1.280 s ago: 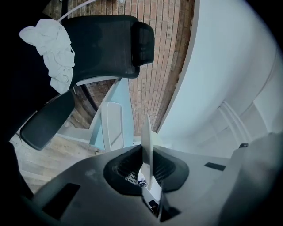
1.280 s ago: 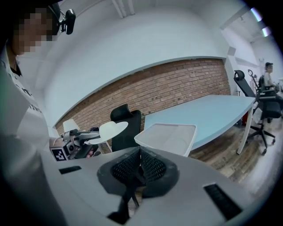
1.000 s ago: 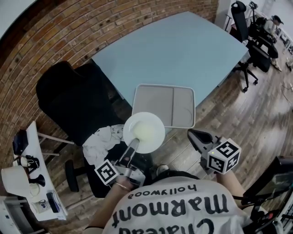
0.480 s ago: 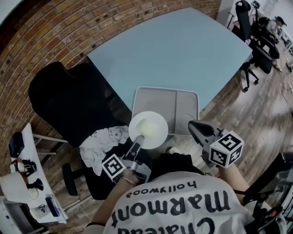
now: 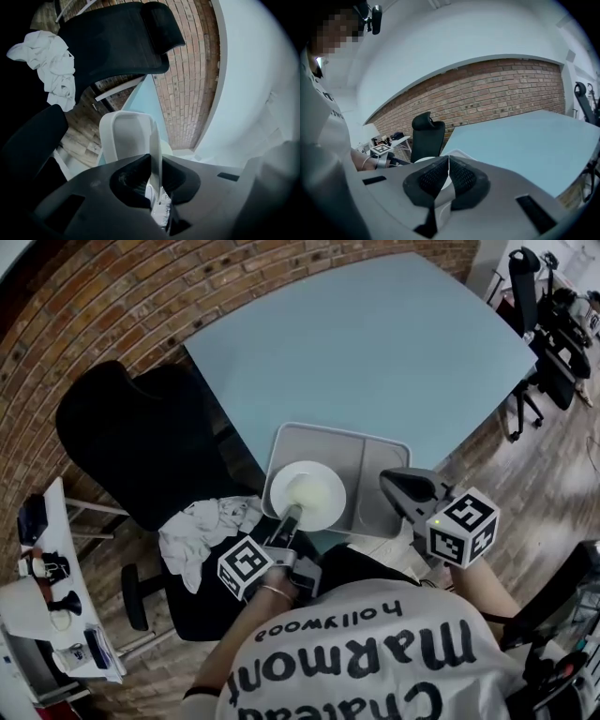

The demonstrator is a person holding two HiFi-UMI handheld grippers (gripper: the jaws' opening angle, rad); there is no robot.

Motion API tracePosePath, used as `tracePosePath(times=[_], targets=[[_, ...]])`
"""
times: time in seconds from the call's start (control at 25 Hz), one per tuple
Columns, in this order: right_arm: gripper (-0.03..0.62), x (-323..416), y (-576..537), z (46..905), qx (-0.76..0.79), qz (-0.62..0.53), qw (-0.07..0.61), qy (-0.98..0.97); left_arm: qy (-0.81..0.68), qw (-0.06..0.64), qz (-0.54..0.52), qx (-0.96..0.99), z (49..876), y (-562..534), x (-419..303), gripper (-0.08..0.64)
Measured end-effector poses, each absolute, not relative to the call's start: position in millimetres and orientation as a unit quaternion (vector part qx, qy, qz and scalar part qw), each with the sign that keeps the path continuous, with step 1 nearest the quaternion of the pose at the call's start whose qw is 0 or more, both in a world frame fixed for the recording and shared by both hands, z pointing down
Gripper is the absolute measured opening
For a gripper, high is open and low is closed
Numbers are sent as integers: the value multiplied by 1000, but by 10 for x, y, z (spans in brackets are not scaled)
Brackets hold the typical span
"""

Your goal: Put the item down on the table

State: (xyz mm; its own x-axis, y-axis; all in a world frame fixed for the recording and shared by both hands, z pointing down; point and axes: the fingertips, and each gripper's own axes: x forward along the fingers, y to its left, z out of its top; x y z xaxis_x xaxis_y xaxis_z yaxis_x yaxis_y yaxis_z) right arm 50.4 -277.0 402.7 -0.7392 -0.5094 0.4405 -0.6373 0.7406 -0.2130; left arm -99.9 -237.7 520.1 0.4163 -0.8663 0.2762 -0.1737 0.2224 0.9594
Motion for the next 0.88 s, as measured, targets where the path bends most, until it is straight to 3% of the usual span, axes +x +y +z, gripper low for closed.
tracePosePath(times=[0.88], targets=[[11,785,-3164,4116,294,188,176,-920,-537,666,-249,454,5479,-2674,-882,32]])
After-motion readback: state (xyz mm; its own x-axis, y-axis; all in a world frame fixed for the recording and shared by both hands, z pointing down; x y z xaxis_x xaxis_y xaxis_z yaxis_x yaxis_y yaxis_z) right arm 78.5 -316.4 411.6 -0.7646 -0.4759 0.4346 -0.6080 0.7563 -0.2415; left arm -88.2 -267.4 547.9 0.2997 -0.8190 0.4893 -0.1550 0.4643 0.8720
